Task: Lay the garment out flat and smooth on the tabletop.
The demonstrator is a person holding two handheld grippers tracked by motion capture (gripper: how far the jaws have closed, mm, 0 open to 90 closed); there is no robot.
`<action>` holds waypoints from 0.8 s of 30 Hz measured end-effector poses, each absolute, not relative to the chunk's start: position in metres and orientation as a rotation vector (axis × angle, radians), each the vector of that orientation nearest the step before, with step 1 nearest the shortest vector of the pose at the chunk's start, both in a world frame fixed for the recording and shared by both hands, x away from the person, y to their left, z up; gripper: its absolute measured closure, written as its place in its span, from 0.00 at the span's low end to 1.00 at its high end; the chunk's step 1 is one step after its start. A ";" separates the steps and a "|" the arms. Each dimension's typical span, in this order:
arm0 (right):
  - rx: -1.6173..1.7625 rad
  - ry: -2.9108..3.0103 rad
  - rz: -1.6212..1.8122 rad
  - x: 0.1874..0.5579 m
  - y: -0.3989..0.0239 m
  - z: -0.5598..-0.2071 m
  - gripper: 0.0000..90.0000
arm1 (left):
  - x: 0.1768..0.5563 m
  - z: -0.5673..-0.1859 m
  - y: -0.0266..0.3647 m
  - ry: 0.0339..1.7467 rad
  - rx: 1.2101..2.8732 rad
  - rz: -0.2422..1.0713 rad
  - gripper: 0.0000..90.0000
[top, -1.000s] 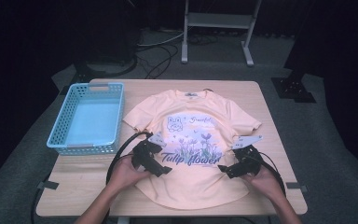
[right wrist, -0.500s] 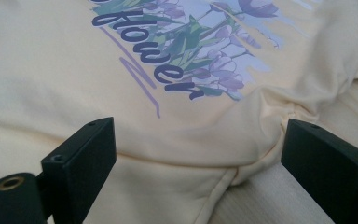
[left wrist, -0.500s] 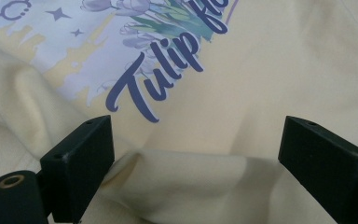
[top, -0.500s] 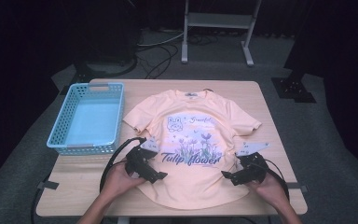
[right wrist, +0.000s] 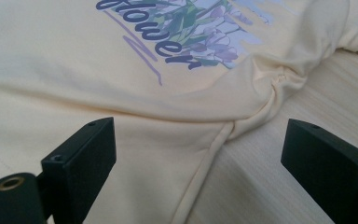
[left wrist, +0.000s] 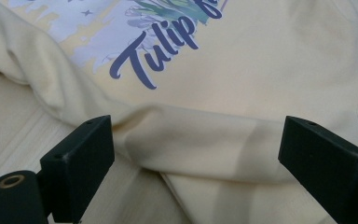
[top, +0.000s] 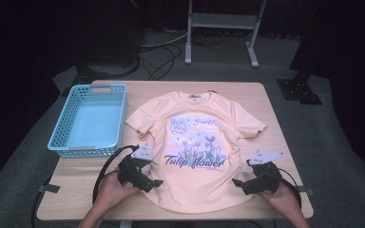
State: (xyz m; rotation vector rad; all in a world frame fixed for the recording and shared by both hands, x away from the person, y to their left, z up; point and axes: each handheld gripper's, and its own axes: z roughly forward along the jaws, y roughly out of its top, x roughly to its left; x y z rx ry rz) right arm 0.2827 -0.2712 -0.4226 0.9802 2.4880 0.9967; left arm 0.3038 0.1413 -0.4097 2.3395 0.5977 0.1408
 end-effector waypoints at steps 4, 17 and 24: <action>0.989 2.482 1.003 0.277 -0.276 -0.424 0.11 | 0.297 -0.409 0.148 0.606 2.322 0.144 0.11; 1.008 2.457 1.018 0.258 -0.289 -0.422 0.11 | 0.278 -0.409 0.167 0.631 2.286 0.157 0.11; 1.016 2.453 1.012 0.251 -0.295 -0.421 0.11 | 0.271 -0.408 0.177 0.647 2.267 0.163 0.11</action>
